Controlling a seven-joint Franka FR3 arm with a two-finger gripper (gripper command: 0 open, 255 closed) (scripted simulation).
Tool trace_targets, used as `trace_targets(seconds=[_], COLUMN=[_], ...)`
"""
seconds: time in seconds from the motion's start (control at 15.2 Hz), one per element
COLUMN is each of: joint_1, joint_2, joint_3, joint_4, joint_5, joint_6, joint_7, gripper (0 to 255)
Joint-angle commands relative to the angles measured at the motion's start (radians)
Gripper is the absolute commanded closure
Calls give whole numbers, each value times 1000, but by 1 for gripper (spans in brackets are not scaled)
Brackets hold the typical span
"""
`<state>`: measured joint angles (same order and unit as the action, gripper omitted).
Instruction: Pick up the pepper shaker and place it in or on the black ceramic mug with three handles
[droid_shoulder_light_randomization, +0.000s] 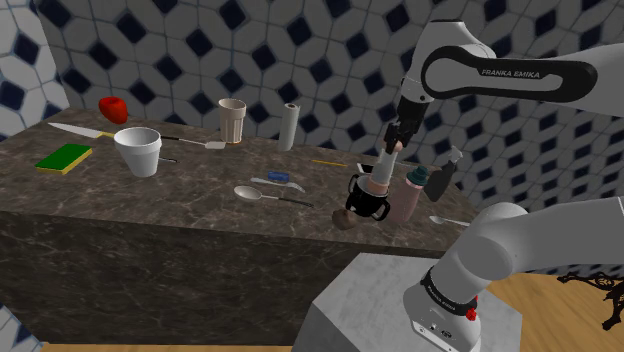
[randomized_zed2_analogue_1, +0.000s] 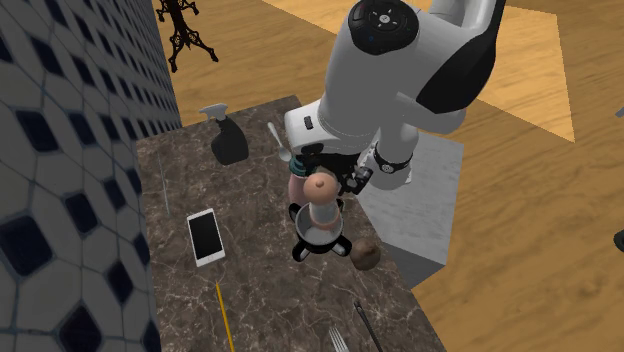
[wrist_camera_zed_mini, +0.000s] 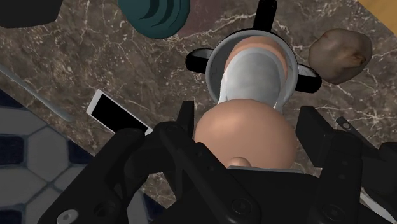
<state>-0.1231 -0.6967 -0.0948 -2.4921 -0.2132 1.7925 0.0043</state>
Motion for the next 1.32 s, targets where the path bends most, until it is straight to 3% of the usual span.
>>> trace_targets(seconds=[0.0,0.07,0.13,0.46,0.73,1.25], joint_1=[0,0,0,0,8,8], joint_2=[0,0,0,0,7,7], joint_3=[0,0,0,0,21,21], joint_4=[0,0,0,0,130,130], joint_5=[0,0,0,0,18,18], joint_6=[0,0,0,0,-123,-123], joint_7=[0,0,0,0,-4,-4], gripper=[255,255,0,0,0,0])
